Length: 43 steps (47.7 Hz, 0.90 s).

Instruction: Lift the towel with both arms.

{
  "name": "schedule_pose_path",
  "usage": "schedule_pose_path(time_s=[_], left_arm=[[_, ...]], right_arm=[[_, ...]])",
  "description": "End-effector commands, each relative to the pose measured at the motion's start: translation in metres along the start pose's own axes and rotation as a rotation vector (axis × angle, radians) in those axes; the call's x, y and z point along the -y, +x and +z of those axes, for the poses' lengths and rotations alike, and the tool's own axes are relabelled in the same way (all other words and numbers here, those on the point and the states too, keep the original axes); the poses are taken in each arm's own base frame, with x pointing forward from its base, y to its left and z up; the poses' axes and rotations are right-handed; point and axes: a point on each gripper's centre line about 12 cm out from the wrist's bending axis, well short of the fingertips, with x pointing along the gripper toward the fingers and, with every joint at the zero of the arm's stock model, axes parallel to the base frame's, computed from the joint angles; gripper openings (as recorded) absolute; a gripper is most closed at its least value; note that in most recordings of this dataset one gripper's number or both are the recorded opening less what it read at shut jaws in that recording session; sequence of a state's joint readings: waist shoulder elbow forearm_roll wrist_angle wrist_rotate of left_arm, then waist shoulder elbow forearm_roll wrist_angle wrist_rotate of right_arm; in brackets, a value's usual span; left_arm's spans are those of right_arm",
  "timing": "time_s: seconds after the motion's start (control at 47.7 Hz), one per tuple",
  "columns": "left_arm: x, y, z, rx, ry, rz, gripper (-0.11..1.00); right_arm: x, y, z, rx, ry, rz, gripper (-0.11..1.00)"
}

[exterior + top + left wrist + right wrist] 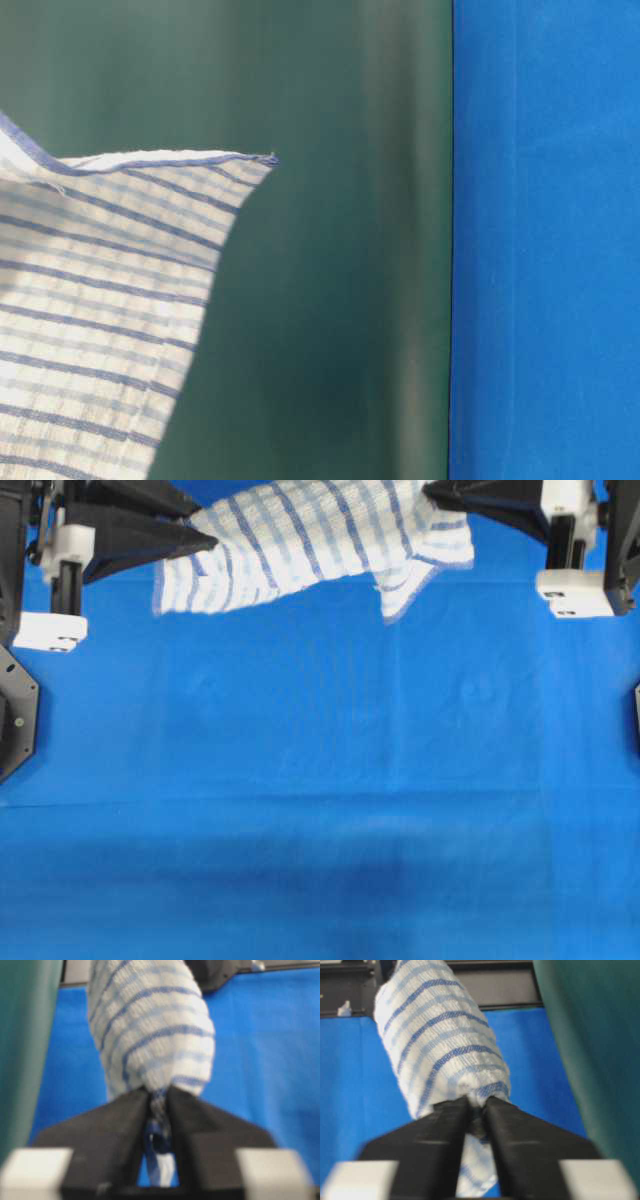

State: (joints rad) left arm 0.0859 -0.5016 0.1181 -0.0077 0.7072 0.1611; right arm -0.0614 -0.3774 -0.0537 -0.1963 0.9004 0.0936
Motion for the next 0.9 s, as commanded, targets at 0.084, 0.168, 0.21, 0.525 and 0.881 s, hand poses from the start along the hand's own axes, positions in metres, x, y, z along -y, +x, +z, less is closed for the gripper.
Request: schedule_pose_path(time_s=[0.084, 0.168, 0.21, 0.525, 0.881], left_arm=[[-0.005, -0.011, 0.006, 0.077, -0.034, 0.024, 0.55], [-0.004, -0.013, 0.003, 0.089, -0.04, 0.025, 0.8], [-0.004, -0.013, 0.001, 0.088, -0.042, 0.026, 0.87], [0.003, 0.013, -0.046, 0.016, -0.056, 0.012, 0.9], [0.024, 0.059, -0.135, -0.066, -0.06, -0.018, 0.9]], right_arm=[[0.001, -0.007, 0.009, 0.036, -0.012, -0.005, 0.63], [0.001, -0.007, 0.009, 0.036, -0.011, -0.007, 0.66], [0.001, -0.007, 0.009, 0.036, -0.011, -0.007, 0.63], [-0.004, 0.017, -0.024, -0.062, -0.011, -0.003, 0.64], [-0.019, 0.076, -0.11, -0.169, 0.025, 0.029, 0.64]])
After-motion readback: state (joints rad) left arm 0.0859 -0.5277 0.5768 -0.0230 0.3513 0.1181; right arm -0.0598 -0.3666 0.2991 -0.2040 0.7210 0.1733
